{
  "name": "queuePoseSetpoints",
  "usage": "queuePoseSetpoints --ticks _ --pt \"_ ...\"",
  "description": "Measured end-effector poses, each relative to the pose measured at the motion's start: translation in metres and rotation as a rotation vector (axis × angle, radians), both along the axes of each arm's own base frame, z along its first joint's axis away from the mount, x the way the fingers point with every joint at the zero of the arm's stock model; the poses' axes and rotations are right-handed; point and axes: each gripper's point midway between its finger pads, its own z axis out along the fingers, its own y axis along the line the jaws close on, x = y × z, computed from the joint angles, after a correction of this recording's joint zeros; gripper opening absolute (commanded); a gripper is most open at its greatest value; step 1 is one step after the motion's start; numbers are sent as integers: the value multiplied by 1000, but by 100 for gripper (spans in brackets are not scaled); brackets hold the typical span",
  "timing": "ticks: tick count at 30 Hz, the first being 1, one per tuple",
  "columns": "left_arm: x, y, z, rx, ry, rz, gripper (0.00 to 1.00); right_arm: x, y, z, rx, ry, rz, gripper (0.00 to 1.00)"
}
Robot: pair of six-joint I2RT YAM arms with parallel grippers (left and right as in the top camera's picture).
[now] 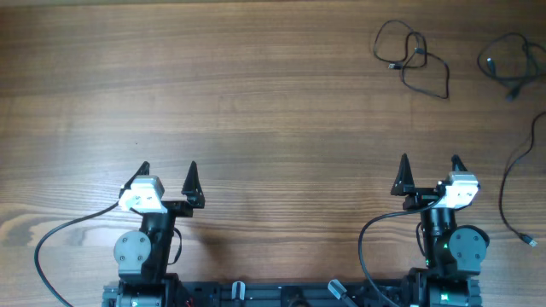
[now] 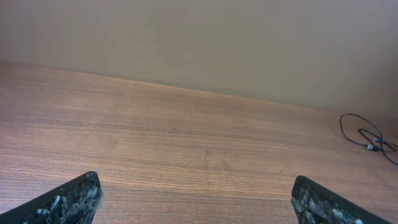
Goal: Untangle cables
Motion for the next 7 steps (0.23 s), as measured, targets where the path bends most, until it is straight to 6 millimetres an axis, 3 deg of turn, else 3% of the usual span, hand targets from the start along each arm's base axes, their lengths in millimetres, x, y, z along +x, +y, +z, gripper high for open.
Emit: queuePoseSetpoints --ticks 7 --pt "0 0 0 0 0 0 100 0 0 0 0 0 0 100"
